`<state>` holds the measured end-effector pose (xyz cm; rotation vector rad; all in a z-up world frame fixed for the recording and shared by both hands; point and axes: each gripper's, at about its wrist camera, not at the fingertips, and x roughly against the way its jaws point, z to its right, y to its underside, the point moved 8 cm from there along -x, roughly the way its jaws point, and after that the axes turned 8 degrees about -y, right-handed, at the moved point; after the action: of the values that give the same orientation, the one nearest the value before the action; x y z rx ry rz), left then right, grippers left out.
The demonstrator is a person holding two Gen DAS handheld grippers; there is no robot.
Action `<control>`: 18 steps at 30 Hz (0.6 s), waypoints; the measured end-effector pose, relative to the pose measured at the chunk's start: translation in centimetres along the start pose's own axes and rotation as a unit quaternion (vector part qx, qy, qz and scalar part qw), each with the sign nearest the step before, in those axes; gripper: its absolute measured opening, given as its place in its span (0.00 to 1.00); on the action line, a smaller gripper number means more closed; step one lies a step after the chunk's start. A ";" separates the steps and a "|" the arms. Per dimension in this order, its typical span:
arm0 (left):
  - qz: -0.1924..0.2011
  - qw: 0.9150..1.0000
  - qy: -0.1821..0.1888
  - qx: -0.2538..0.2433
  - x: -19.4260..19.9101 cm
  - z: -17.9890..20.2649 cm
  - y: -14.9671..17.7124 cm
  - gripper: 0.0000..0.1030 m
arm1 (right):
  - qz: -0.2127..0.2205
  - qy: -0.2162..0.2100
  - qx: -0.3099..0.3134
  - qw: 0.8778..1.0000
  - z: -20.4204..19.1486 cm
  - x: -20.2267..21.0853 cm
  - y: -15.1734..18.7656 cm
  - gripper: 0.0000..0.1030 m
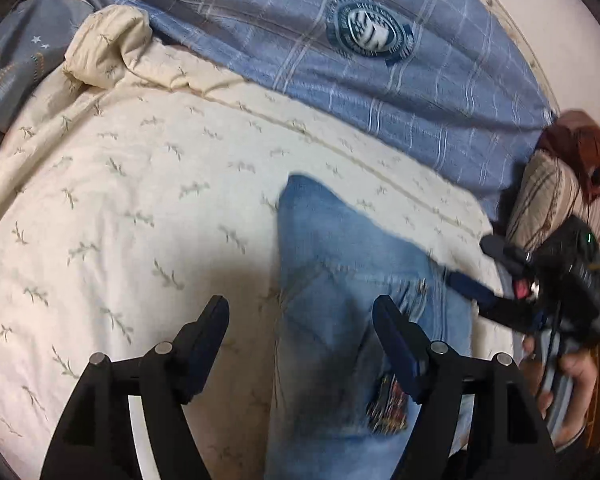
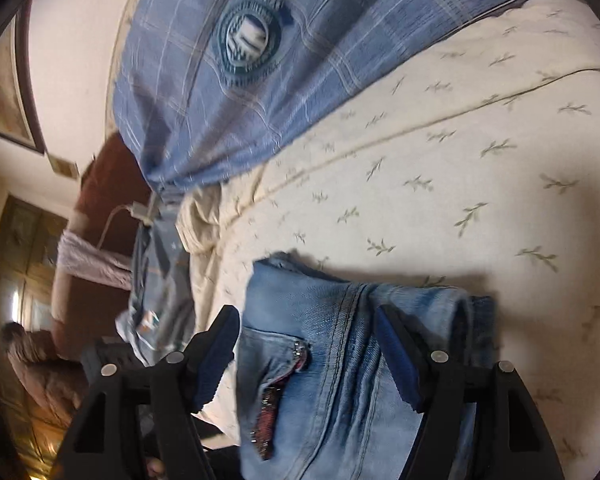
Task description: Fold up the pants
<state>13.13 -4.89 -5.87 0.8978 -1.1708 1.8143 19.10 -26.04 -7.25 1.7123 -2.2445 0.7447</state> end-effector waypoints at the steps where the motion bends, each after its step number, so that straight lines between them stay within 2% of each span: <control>1: -0.007 1.000 -0.004 -0.005 -0.4 0.0 0.6 0.73 | -0.010 0.000 -0.002 1.000 0.1 -0.3 0.4 0.73; 3: -0.023 0.999 -0.025 -0.028 -1.6 0.0 1.7 0.73 | -0.039 0.040 -0.001 0.998 2.2 -2.1 1.3 0.73; 5: -0.018 0.998 -0.039 -0.041 -1.7 -0.1 2.1 0.73 | -0.028 0.036 -0.011 0.999 3.2 -2.7 1.3 0.68; 7: -0.004 0.999 -0.035 -0.040 -0.4 -0.1 1.9 0.73 | -0.021 0.044 -0.022 0.999 2.3 -2.0 1.2 0.68; 10: 0.040 0.996 -0.043 -0.069 2.2 0.3 1.8 0.73 | 0.000 0.048 0.015 0.999 -0.5 -0.3 1.0 0.70; 12: 0.048 0.992 -0.055 -0.099 2.3 1.0 2.5 0.73 | 0.009 0.060 0.037 0.997 -1.4 0.0 0.8 0.72; 13: 0.042 0.990 -0.064 -0.115 1.8 1.3 2.9 0.73 | 0.007 0.073 0.037 0.997 -0.9 -0.2 0.7 0.72; 14: 0.024 0.985 -0.093 -0.143 0.5 1.4 3.8 0.73 | 0.001 0.084 0.034 0.996 0.0 -0.7 0.6 0.72; 15: 0.021 0.983 -0.100 -0.153 -0.3 1.6 4.2 0.74 | -0.014 0.100 0.023 0.995 1.8 -1.4 0.5 0.72; 16: 0.029 0.981 -0.110 -0.154 -0.4 1.5 4.3 0.77 | -0.004 0.093 0.003 0.996 3.4 -1.7 0.6 0.69; 18: 0.031 0.982 -0.111 -0.148 0.1 1.2 4.1 0.77 | 0.010 0.083 -0.011 0.996 2.9 -0.9 0.3 0.68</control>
<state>9.67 -7.11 -6.91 0.9117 -1.5785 1.5604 19.44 -26.69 -10.23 1.5585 -2.1520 0.8311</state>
